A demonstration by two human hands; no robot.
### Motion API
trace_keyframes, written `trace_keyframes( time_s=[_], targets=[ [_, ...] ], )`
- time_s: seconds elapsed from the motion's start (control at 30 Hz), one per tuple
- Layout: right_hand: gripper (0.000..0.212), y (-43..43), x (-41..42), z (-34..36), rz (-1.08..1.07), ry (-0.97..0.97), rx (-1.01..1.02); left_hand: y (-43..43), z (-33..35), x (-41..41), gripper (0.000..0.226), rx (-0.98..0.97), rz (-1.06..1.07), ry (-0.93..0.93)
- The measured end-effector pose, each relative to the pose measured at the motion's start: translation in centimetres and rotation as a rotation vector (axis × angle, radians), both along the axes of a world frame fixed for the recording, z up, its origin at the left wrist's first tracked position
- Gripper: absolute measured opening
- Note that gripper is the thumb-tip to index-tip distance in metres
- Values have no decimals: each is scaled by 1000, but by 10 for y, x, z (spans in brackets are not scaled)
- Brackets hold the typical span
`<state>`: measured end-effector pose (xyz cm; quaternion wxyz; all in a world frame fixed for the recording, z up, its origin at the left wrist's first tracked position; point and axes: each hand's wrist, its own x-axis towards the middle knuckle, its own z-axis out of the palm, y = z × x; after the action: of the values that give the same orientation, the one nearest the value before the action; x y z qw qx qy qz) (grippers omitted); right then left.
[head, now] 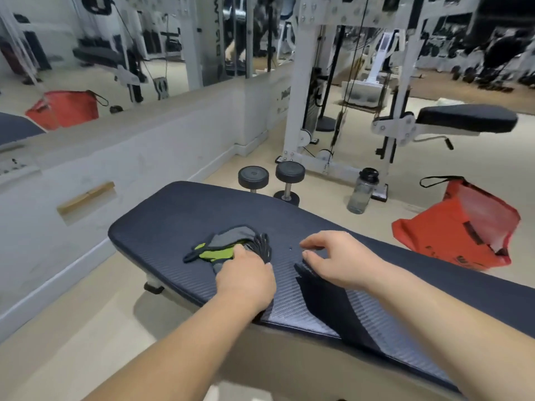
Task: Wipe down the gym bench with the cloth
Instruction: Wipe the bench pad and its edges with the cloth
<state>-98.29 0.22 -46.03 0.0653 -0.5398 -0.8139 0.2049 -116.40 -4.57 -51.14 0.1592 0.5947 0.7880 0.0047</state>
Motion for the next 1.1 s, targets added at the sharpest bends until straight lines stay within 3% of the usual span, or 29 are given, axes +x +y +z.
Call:
trace_keyframes(
  time_s=[0.1, 0.2, 0.3, 0.4, 0.53, 0.7, 0.9, 1.0, 1.1],
  targets=[
    [38, -3, 39, 3, -138, 1, -16, -3, -1, 13, 53, 10, -210, -79],
    [34, 0, 64, -9, -263, 36, 0, 9, -11, -2, 50, 84, -169, -77],
    [33, 18, 73, -27, -308, 67, 8, 22, -12, -8, 51, 128, -66, 27],
    [35, 44, 75, -36, -269, 27, 17, 39, -7, -3, 52, 158, -152, 217],
    [33, 67, 88, -48, -262, -7, 52, 59, -13, -11, 51, 132, -191, 182],
    [30, 75, 121, -61, -343, -84, 91, 91, -15, -5, 42, 181, -100, 370],
    [32, 76, 141, -69, -278, -12, 47, 153, -20, 34, 46, 145, -77, 141],
    [35, 79, 140, -69, -302, 5, 26, 152, -19, 79, 45, 168, -227, 90],
    [37, 80, 138, -67, -315, 1, 14, 127, -17, 109, 43, 235, -583, 98]
  ],
)
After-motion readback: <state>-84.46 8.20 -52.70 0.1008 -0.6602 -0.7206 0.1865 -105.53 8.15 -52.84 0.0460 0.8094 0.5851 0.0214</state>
